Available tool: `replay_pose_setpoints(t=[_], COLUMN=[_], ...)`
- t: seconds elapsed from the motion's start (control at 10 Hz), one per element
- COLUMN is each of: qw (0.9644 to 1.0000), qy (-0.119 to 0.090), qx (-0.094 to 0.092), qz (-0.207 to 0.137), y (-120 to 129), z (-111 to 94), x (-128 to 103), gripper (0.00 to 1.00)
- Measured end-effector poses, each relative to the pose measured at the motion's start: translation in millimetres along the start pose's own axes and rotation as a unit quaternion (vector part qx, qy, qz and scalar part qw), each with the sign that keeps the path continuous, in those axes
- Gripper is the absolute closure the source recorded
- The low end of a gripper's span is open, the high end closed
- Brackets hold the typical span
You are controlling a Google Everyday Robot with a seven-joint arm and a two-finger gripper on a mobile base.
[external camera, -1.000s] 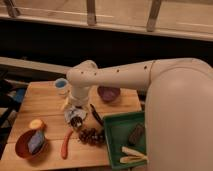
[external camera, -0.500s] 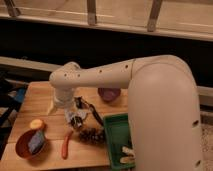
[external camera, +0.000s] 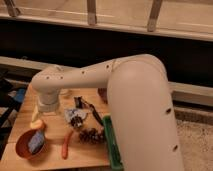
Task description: Wipe purple bowl with sponge
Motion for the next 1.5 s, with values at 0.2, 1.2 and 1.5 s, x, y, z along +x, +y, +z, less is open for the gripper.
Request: replay_pose_setpoints(t=[0.2, 1.2, 1.5], qw=[0.9997, 0.9979, 0.9968], qy=[0.014, 0.013, 0.014], qx=[-0.011, -0.063, -0.079], qz=[-0.016, -0.008, -0.008], y=[7.1, 4.8, 13.2], z=[8.8, 35.3, 44.4], x=[2.5, 16.9, 25.1], gripper=[0.20, 0.20, 0.20])
